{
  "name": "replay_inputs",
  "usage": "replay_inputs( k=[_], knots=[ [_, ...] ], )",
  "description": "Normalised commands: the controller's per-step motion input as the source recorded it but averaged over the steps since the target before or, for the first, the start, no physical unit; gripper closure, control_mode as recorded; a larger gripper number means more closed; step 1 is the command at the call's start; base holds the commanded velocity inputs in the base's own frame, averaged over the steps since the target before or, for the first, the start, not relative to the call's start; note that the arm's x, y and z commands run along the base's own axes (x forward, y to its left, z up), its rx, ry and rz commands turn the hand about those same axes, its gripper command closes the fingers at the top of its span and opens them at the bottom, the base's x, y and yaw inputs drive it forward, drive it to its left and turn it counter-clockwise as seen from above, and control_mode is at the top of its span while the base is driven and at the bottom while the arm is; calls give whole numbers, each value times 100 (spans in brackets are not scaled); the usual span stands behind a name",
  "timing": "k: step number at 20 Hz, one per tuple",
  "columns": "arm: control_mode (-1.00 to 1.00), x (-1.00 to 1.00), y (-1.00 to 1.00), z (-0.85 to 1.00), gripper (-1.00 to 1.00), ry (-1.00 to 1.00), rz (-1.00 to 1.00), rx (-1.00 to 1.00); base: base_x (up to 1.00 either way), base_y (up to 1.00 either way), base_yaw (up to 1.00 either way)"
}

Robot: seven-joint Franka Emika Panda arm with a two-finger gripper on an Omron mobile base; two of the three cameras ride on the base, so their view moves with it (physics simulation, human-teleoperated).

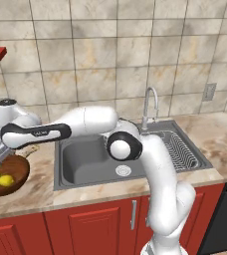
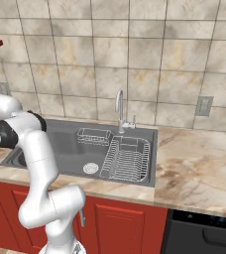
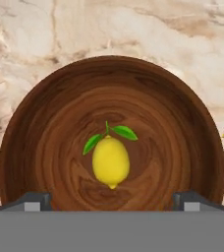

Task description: Pick the lemon from the sink and place it in the bowl. Then pick the bowl and place it in the microwave. Then close the microwave door and press the start button.

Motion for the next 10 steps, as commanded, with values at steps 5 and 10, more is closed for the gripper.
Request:
replay_inputs(
  k=[5,10],
  knots=[
    [-100,-6,-98,5,-100,13,-28,14,0,0,0],
    [-100,-3,-44,-37,-100,19,-35,3,0,0,0]
  ],
)
